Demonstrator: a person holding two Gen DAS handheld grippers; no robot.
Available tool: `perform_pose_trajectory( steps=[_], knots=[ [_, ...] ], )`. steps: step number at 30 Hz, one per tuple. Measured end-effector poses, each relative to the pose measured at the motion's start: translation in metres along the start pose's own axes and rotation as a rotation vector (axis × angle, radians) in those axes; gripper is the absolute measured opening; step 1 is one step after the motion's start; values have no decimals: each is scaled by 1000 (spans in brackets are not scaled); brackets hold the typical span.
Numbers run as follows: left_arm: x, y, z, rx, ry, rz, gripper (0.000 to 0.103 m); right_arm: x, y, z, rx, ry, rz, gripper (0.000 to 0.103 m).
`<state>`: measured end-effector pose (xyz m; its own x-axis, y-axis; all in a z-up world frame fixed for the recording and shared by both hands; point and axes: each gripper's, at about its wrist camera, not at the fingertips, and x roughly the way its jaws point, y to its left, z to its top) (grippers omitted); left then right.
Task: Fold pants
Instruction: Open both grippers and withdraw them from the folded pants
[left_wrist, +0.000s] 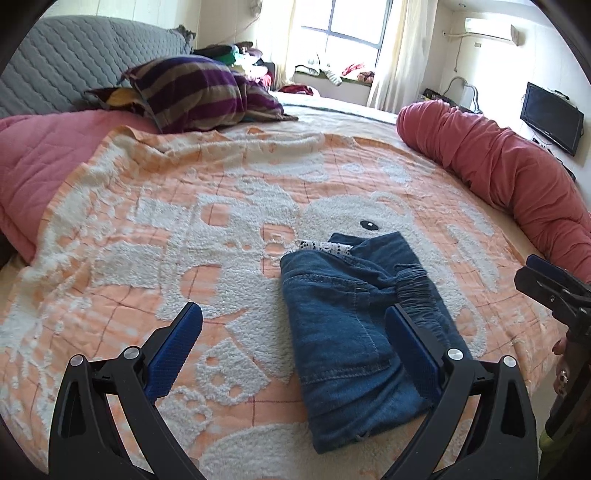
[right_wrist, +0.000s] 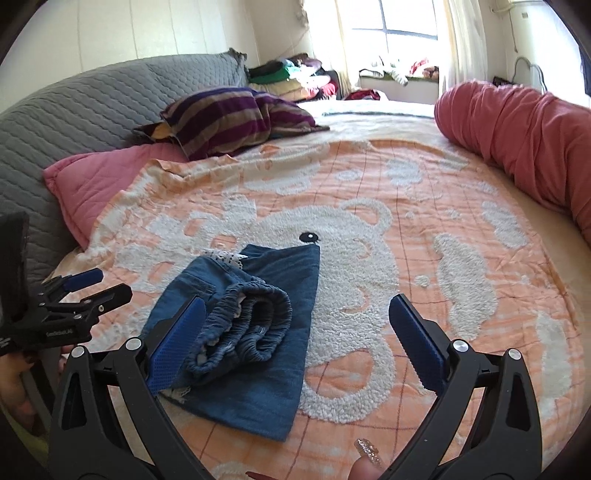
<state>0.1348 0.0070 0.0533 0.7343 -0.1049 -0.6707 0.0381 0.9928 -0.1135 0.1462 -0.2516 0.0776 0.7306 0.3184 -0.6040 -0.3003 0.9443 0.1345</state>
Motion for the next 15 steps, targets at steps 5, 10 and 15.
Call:
perform_pose_trajectory(
  steps=[5,10,15],
  knots=[
    [-23,-5,-11,2,-31,-2,98,-24,4,-8,-18,-29,11,94],
    [-42,-13,-27,6,-45,-11,98,-48,6,-24,-34,-52,12,94],
    [-52,-18,-50,17,-25,-19,99,-62,7,-39,-38,-50,13,94]
  ],
)
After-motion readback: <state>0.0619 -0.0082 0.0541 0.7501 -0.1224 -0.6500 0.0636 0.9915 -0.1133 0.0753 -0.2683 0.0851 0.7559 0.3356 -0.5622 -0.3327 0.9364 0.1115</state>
